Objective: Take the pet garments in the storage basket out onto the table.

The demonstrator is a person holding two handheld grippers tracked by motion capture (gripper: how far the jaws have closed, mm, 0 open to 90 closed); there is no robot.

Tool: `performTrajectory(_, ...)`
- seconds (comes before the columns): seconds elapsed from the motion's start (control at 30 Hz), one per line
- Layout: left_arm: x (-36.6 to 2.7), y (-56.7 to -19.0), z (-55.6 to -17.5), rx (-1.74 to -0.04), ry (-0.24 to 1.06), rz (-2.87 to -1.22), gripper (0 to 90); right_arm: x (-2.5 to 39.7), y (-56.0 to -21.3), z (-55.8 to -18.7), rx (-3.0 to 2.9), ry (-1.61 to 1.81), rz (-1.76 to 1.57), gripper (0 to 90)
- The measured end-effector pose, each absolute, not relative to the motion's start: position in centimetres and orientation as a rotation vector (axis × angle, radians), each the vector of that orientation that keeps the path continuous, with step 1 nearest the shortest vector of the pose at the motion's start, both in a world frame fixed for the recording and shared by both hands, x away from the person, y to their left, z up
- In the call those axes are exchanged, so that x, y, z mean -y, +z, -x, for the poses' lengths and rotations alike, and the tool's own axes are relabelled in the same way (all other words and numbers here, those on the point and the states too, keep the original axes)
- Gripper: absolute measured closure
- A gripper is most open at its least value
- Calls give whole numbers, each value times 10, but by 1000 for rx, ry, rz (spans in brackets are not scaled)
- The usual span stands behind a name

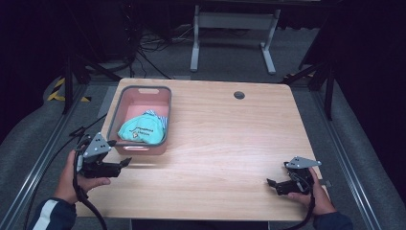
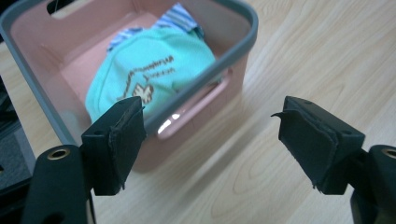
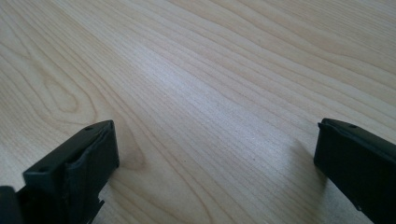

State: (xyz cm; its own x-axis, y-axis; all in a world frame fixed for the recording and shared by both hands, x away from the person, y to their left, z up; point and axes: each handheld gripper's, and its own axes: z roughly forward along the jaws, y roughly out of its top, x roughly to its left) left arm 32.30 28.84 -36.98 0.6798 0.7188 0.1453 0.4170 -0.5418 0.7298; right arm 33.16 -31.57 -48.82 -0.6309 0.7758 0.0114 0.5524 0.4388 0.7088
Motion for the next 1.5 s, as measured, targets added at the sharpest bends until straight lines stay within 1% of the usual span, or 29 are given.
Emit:
performTrajectory(0.2, -283, -360, -342, -885, 552, -2219, 205, 316, -488, -332, -2379, 997, -1139, 1)
performTrajectory(0.3, -279, -360, -359, -908, 537, -2261, 193, 316, -488, -332, -2379, 997, -1139, 1)
performTrajectory(0.53, -276, -361, -387, -952, 520, -2263, 199, 316, -488, -332, -2379, 997, -1139, 1)
performTrajectory(0.77, -264, -365, -413, -988, 497, -2318, 198, 316, -488, -332, -2379, 997, -1139, 1)
performTrajectory(0.97, -255, -371, -431, -1017, 462, -2363, 196, 316, -488, -332, -2380, 997, -1139, 1)
performTrajectory(1.0, -251, -375, -440, -1027, 454, -2397, 196, 316, -488, -332, -2379, 997, -1139, 1)
performTrajectory(1.07, -248, -379, -446, -1047, 431, -2410, 196, 316, -488, -332, -2379, 997, -1139, 1)
performTrajectory(1.2, -243, -388, -460, -1074, 448, -2471, 196, 316, -488, -332, -2380, 997, -1139, 1)
performTrajectory(1.33, -236, -398, -474, -1118, 374, -2515, 194, 316, -488, -332, -2379, 997, -1139, 1)
performTrajectory(1.5, -228, -402, -487, -1143, 372, -2548, 187, 316, -488, -332, -2379, 997, -1139, 1)
